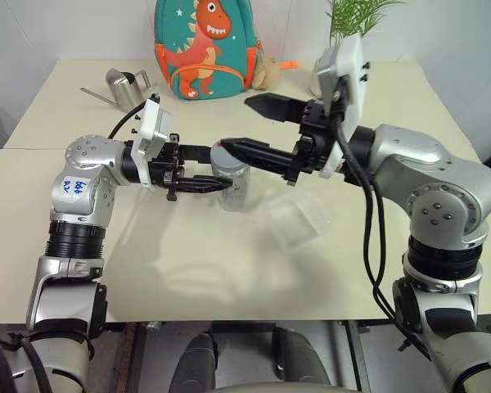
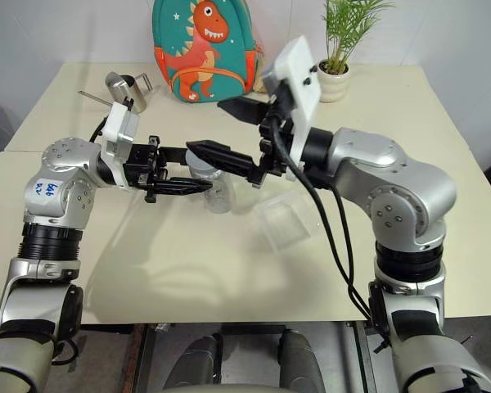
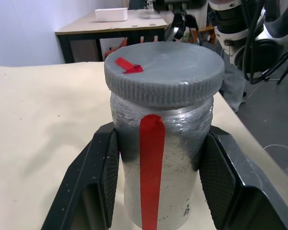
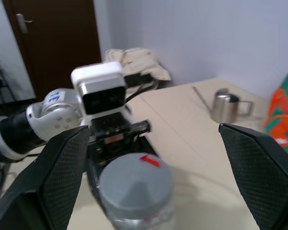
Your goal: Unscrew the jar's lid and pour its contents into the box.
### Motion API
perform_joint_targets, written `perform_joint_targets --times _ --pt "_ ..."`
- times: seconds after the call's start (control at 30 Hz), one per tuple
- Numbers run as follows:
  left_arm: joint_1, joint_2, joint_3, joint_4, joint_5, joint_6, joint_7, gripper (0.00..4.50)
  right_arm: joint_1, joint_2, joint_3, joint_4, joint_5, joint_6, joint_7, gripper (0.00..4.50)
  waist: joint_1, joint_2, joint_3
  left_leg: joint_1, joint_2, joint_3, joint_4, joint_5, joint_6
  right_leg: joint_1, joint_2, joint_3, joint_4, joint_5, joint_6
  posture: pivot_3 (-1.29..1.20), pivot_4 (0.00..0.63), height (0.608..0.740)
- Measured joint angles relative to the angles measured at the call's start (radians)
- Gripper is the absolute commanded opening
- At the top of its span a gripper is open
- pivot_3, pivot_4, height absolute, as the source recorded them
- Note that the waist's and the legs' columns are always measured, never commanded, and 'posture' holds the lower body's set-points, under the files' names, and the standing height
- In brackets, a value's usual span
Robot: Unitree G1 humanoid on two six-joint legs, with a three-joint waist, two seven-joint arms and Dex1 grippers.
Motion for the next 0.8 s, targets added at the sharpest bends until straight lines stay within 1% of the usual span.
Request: perform_joint_targets --times 0.23,0.8 --pt "-0.015 -0.018 -0.004 0.022 0.005 -0.052 0.001 2.02 -0.016 0.021 0.056 0.020 -0.037 -0.011 0.003 4.49 -0.005 0.000 0.000 0.000 0.000 0.000 0.000 0.000 0.000 -0.001 0.000 0.000 0.001 0.000 0.000 0.00 0.150 0.740" --pt "-0.017 -0.017 -0.018 0.019 0.005 -0.019 0.002 2.02 -0.023 0.088 0.144 0.101 -0.169 -0.089 0.003 4.49 -0.004 0.000 0.000 0.000 0.000 0.000 0.000 0.000 0.000 -0.002 0.000 0.001 0.002 0.000 0.000 0.00 0.150 0.740"
